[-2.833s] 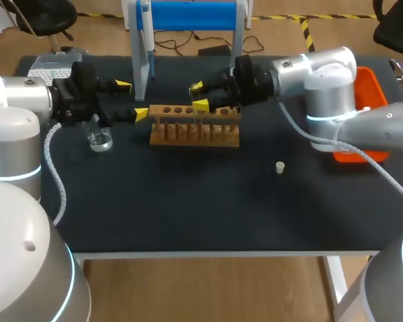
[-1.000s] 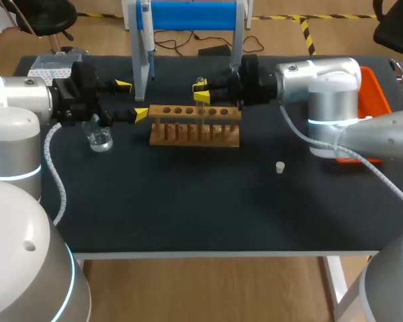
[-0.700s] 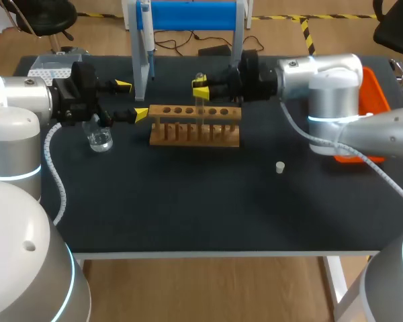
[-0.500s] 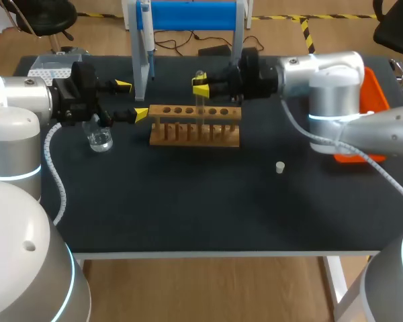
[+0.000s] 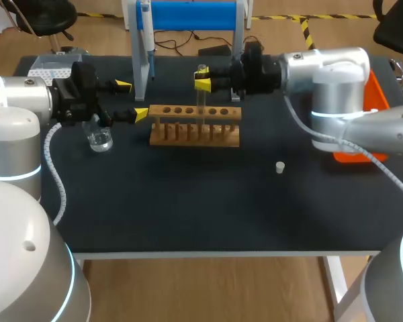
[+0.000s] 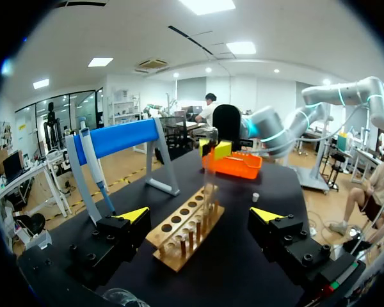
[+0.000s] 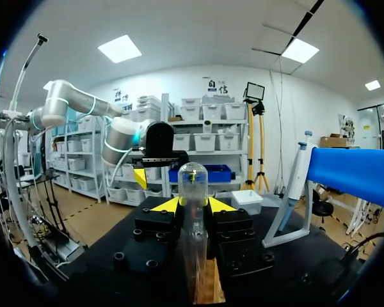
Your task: Invert the test tube, pick up the pipette, mount the tip to pipette, aspirate from beaker and dispense into the tube, eject the tip, return the pipette, and cap with the stopper.
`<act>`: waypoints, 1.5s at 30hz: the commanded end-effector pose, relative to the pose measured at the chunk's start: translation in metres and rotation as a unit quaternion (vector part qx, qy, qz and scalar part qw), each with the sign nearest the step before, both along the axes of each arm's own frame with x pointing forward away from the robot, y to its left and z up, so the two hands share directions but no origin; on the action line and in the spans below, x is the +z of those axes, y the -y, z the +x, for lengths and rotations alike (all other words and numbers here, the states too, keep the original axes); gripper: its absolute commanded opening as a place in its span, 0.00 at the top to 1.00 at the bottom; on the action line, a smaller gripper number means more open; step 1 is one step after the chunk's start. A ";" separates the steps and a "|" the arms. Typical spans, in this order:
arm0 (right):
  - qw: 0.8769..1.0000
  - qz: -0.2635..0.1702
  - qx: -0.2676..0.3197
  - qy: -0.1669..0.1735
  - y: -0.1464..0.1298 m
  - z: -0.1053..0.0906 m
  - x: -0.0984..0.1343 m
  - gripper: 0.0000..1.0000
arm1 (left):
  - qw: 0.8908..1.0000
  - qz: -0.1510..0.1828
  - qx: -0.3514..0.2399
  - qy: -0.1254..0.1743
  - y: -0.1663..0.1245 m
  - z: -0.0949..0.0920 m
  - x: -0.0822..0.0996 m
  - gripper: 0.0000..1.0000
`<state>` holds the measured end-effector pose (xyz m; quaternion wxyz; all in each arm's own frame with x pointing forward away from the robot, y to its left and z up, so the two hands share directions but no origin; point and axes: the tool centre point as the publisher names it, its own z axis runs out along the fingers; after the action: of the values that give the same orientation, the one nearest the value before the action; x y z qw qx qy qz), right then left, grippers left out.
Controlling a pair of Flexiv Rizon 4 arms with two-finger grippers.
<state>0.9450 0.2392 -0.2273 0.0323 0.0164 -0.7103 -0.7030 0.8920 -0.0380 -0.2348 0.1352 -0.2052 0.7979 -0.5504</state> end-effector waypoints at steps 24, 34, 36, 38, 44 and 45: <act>0.998 -0.036 -0.026 -0.035 0.015 -0.022 0.041 1.00 | 1.000 0.000 0.002 0.001 0.001 0.000 -0.001 0.00; 0.997 -0.048 -0.032 -0.049 0.020 -0.028 0.044 1.00 | 1.000 0.000 0.002 0.001 0.001 0.000 -0.001 0.00; 0.997 -0.048 -0.032 -0.049 0.020 -0.028 0.044 1.00 | 1.000 0.000 0.002 0.001 0.001 0.000 -0.001 0.00; 0.997 -0.048 -0.032 -0.049 0.020 -0.028 0.044 1.00 | 1.000 0.000 0.002 0.001 0.001 0.000 -0.001 0.00; 0.997 -0.048 -0.032 -0.049 0.020 -0.028 0.044 1.00 | 1.000 0.000 0.002 0.001 0.001 0.000 -0.001 0.00; 0.997 -0.048 -0.032 -0.049 0.020 -0.028 0.044 1.00 | 1.000 0.000 0.002 0.001 0.001 0.000 -0.001 0.00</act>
<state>0.9169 0.2197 -0.1837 0.0451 -0.0422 -0.7394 -0.6704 0.8920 -0.0380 -0.2348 0.1352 -0.2052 0.7979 -0.5504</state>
